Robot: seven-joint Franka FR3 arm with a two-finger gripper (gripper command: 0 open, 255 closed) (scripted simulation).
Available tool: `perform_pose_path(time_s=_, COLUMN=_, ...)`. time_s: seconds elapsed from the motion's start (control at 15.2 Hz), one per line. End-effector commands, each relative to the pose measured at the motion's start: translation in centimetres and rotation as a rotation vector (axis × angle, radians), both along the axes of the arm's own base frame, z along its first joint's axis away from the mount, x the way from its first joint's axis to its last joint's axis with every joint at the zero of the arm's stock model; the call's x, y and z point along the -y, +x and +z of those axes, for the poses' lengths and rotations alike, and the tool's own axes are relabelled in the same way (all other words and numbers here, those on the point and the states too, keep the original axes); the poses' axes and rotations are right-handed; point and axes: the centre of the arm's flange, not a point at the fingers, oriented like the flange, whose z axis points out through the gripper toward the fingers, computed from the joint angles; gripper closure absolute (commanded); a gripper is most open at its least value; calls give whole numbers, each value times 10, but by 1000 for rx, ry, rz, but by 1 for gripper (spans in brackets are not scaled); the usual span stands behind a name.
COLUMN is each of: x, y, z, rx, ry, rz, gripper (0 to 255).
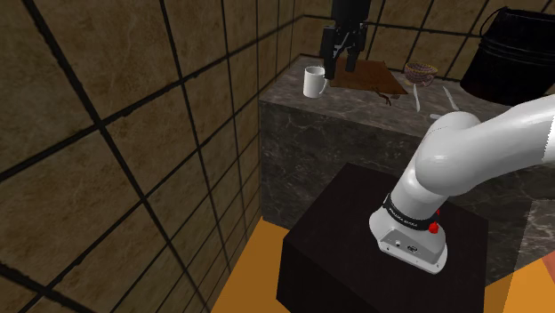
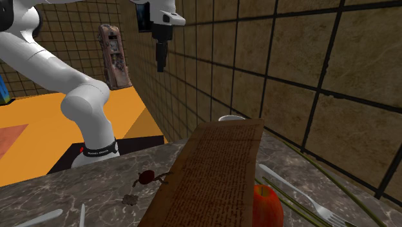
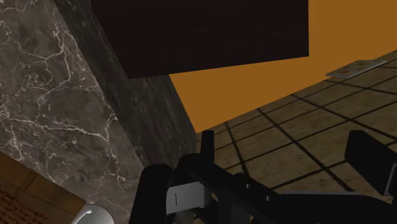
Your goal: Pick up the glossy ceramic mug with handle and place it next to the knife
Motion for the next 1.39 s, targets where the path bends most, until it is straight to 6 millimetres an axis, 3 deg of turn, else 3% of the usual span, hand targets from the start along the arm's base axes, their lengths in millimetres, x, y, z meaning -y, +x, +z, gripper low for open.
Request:
perform_pose_path(time_s=0.0, x=0, y=0, z=0, rx=0, ry=0, rz=0, gripper=0)
perform_pose_path(time_s=1.32, x=169, y=161, z=-87, rx=44, ry=-95, rz=19, gripper=0)
